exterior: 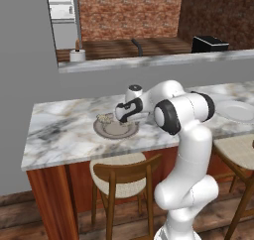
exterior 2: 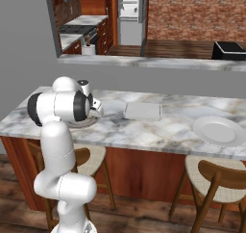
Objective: Place two dumplings into each of the tupperware containers and then place the containers in the fridge.
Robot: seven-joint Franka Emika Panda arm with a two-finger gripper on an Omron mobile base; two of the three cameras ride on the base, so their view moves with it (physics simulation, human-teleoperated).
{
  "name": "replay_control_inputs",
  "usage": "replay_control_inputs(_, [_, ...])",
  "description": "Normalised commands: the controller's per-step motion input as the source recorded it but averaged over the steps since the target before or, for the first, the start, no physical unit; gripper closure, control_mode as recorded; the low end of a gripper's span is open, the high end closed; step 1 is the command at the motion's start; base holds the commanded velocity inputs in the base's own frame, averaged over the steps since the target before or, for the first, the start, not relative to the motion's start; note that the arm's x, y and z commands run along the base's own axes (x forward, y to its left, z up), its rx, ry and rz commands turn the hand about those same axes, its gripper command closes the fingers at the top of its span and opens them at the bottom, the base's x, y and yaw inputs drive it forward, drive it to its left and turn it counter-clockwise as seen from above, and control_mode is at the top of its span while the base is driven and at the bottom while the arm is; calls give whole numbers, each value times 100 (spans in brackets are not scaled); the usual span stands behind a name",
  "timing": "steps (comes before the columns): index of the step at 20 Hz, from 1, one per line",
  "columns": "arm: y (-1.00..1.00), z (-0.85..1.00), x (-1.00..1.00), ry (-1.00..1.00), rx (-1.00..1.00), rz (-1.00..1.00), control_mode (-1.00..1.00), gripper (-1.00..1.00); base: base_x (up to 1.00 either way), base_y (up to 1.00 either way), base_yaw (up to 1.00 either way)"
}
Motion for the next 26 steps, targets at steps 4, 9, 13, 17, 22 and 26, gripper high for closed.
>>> replay_control_inputs(4, [6, 0, 18, 0, 0, 0, -100, -100, 0, 0, 0])
replay_control_inputs(9, [3, -14, 24, 0, 0, -1, -100, -100, 0, 0, 0])
replay_control_inputs(13, [6, -10, 29, 0, 0, -2, -100, -100, 0, 0, 0])
replay_control_inputs(17, [5, 0, 23, 0, 0, -2, -100, -100, 0, 0, 0])
replay_control_inputs(22, [5, -10, 11, 1, 0, -1, -100, -100, 0, 0, 0])
replay_control_inputs(26, [3, -13, 3, 3, 0, -1, -100, 100, 0, 0, 0])
